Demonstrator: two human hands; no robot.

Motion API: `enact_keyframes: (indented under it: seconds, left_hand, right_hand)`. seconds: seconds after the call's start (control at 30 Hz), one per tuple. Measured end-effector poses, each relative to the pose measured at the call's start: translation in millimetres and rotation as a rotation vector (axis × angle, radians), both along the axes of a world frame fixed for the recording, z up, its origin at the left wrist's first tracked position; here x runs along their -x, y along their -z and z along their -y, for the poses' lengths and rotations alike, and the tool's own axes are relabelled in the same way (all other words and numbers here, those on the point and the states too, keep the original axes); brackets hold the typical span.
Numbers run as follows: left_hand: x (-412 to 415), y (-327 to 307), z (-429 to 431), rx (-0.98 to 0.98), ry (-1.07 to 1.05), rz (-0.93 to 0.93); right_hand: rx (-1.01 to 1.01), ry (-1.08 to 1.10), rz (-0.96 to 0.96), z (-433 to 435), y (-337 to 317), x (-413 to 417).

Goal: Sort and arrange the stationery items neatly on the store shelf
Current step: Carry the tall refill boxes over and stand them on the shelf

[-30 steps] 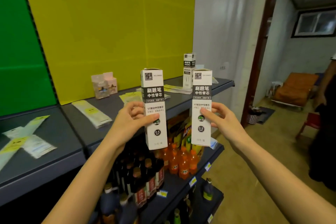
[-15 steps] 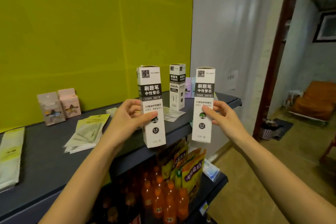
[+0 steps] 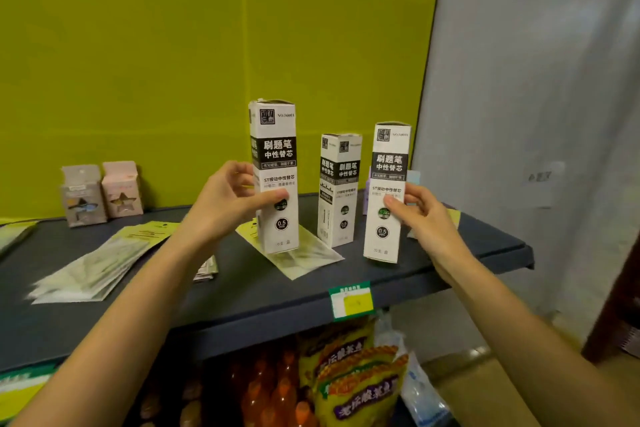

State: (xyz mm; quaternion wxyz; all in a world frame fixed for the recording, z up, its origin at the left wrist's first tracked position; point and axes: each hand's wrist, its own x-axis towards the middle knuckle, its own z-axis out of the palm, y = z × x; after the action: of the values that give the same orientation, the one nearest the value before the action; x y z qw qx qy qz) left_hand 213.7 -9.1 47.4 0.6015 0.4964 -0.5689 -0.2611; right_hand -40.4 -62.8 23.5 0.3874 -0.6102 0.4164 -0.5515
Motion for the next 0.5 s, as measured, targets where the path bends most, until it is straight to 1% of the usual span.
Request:
enact_keyframes:
  seconds: [0.27,0.43,0.5]
  left_hand:
    - [26,-6,41,-0.01,-0.223,0.076]
    - [35,-11,63,-0.035,-0.264,0.124]
    - [36,-12,74,-0.041,-0.261,0.116]
  right_hand:
    - [-0.011,-0.144,-0.062,67,1,20]
    - [0.001,-0.206,-0.066,88,5,18]
    - [0.019,-0.217,-0.078,93,7,18]
